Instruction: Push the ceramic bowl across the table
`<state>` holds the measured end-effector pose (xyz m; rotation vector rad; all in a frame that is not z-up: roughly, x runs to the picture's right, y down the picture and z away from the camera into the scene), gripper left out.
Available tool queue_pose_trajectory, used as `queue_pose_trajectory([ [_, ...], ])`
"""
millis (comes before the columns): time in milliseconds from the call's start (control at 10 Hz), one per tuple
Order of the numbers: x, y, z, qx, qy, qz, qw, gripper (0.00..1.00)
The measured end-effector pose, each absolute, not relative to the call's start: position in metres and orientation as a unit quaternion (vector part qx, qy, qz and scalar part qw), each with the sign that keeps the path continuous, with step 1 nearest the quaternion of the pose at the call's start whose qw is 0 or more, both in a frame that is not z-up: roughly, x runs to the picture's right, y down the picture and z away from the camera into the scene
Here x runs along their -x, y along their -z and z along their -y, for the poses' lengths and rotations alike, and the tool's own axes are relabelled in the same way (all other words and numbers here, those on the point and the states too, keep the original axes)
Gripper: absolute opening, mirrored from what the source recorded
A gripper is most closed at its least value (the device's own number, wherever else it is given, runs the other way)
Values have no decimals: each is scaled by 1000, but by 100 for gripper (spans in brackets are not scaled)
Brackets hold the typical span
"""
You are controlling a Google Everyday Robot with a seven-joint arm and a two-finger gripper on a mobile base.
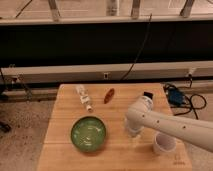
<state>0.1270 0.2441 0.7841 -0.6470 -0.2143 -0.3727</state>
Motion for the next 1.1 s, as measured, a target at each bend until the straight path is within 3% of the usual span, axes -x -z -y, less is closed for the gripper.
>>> queue_pose_trajectory([
  [300, -121, -784, -246, 317, 188, 110, 923, 58],
  [800, -111, -786, -248, 324, 198, 121, 917, 7],
  [900, -108, -789, -249, 327, 201, 125, 915, 1],
  [1100, -97, -793, -250, 331, 209, 133, 910, 0],
])
